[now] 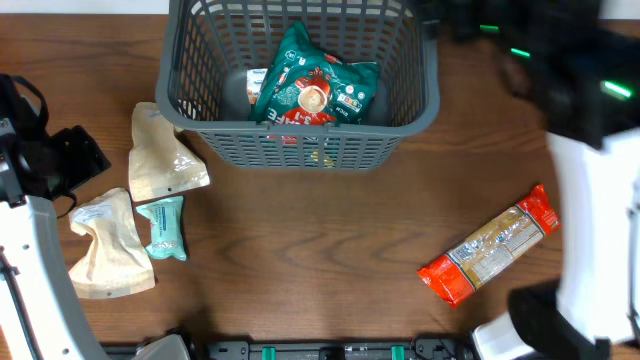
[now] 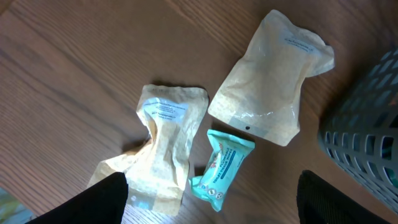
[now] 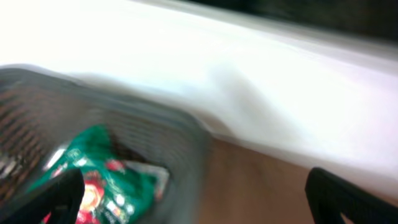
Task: Pack container
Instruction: 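Move the right gripper down to grasp the spaghetti pack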
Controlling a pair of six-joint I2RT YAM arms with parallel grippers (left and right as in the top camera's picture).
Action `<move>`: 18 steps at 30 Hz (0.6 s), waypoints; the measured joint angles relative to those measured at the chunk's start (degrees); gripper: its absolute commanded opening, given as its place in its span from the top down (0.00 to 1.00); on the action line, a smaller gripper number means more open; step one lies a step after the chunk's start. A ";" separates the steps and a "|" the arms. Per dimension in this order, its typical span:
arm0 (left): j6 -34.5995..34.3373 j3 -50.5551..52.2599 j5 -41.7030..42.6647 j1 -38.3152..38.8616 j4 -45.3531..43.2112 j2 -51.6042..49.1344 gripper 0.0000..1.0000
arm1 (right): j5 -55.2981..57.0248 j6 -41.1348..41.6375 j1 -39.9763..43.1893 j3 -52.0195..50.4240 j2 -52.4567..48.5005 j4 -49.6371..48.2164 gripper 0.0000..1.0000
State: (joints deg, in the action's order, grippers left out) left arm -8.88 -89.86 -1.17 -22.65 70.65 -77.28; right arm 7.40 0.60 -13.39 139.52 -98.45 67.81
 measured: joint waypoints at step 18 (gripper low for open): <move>0.15 0.00 2.40 0.00 -0.07 0.00 0.23 | 5.01 37.29 27.85 -12.37 8.28 29.05 0.01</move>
State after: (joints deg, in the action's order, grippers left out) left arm -8.73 -89.86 1.23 -22.65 70.59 -77.28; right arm 12.40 37.89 14.46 127.15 -90.17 96.86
